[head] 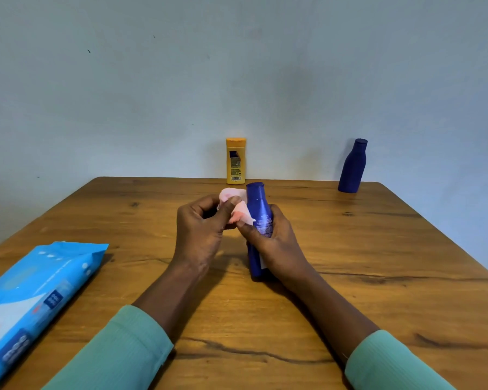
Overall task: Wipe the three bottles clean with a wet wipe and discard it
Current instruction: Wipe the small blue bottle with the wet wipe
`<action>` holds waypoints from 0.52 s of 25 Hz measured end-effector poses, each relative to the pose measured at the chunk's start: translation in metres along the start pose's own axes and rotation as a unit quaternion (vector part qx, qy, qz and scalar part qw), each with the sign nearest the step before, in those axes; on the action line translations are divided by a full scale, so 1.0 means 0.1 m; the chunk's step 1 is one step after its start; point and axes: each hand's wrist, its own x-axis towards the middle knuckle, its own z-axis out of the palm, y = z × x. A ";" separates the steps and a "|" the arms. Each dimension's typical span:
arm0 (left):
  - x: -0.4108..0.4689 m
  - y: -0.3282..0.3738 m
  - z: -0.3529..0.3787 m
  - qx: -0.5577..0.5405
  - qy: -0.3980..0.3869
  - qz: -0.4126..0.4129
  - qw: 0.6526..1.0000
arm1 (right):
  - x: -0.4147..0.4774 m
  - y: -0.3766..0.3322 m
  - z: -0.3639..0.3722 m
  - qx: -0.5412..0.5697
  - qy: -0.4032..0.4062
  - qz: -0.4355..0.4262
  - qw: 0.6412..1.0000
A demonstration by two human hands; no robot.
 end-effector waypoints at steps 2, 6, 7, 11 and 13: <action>-0.02 -0.07 -0.02 0.083 -0.010 0.053 0.995 | -0.01 0.00 0.00 0.015 -0.024 0.010 1.000; -0.12 -0.10 -0.04 0.225 -0.068 0.177 0.956 | -0.02 0.01 0.01 0.145 -0.049 0.074 0.986; -0.17 -0.10 -0.05 0.257 -0.105 0.190 0.942 | -0.01 0.02 -0.01 0.171 -0.035 0.082 0.981; -0.18 0.03 -0.40 0.346 -0.141 0.196 0.906 | 0.01 -0.03 -0.04 0.213 0.017 0.077 0.974; -0.08 0.08 -0.72 0.428 -0.049 0.178 0.885 | 0.02 -0.09 -0.03 0.177 0.029 0.048 0.983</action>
